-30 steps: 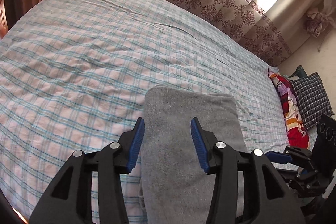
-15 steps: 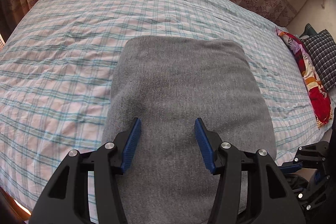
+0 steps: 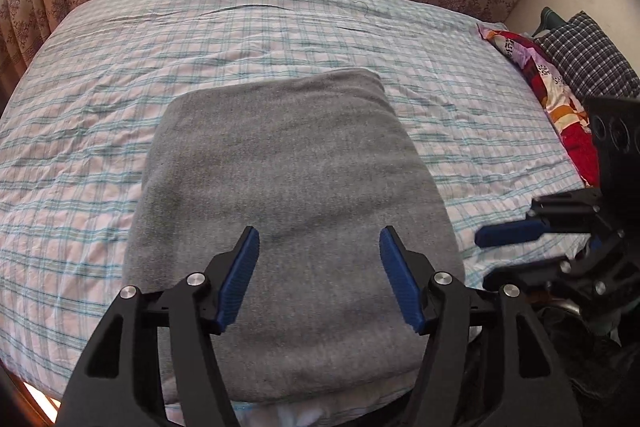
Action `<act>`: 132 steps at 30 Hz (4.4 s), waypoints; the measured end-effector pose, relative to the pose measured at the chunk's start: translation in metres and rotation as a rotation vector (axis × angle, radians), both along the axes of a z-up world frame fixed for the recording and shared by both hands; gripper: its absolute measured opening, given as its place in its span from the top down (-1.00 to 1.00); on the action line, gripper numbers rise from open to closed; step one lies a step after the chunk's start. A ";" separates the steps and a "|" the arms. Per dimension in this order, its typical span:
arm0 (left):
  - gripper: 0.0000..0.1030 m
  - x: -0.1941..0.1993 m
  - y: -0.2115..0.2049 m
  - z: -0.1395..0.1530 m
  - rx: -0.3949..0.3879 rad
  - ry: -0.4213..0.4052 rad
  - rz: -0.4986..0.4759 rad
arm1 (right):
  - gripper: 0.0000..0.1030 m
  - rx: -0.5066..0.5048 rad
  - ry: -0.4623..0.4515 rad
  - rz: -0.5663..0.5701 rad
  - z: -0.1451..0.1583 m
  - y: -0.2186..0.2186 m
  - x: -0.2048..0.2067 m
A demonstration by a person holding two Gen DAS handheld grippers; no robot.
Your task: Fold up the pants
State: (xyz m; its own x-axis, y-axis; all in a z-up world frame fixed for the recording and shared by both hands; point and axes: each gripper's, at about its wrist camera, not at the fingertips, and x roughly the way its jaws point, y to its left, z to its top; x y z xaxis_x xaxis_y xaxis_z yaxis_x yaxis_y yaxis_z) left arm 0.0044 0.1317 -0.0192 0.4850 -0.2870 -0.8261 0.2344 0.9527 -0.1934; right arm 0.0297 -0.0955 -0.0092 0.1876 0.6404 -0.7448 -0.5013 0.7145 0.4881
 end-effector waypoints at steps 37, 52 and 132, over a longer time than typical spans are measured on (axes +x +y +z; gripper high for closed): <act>-0.42 -0.026 -0.017 -0.030 -0.020 0.082 -0.041 | 0.16 -0.207 -0.130 -0.244 -0.033 0.015 0.099; -0.42 -0.033 0.023 -0.036 0.048 0.113 0.065 | -0.17 -0.210 -0.070 -0.070 -0.054 0.022 0.006; -0.95 -0.077 -0.010 0.012 0.393 -0.130 0.278 | -0.70 -0.249 -0.502 -0.062 0.018 0.013 -0.102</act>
